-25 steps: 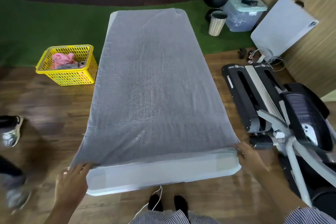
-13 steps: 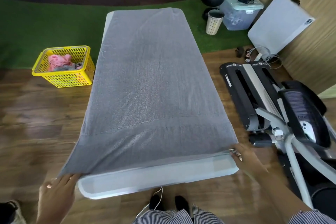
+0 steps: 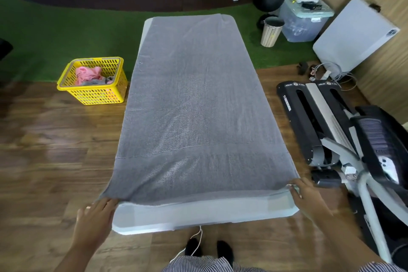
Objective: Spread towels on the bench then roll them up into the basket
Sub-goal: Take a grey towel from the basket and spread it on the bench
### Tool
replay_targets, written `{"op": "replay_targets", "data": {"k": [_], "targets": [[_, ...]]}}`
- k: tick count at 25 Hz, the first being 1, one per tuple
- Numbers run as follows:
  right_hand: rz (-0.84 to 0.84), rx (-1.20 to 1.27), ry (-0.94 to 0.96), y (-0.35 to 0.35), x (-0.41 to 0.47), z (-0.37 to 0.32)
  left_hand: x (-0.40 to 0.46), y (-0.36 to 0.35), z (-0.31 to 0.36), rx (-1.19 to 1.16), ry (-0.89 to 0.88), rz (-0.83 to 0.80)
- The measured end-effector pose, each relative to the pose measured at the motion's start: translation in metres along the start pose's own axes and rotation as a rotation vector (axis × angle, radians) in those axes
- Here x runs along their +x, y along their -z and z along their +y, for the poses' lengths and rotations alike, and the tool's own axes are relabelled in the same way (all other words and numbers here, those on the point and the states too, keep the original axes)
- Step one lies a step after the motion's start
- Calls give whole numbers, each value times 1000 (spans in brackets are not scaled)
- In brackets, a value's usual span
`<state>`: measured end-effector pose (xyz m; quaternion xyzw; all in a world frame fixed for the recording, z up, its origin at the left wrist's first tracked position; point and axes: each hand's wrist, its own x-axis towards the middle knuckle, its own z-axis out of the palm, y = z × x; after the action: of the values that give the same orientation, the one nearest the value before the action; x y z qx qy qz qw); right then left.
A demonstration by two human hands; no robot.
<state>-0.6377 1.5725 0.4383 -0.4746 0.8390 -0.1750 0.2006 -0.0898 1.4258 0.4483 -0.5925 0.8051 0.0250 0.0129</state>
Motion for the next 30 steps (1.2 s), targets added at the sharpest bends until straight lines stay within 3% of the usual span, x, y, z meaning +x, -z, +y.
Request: {"op": "replay_targets", "data": {"k": [5, 13, 18, 22, 30], "targets": [[144, -195, 198, -21, 9, -28, -2, 0, 14, -32, 58, -18], [8, -235, 539, -102, 16, -162, 1, 9, -13, -190, 46, -121], [28, -236, 528, -172, -2, -295, 35, 20, -74, -194, -86, -92], [43, -245, 418, -214, -28, -378, 61, 39, -127, -100, -75, -189], [102, -227, 282, -247, 1, -474, 162, 60, -198, -45, -148, -195]]}}
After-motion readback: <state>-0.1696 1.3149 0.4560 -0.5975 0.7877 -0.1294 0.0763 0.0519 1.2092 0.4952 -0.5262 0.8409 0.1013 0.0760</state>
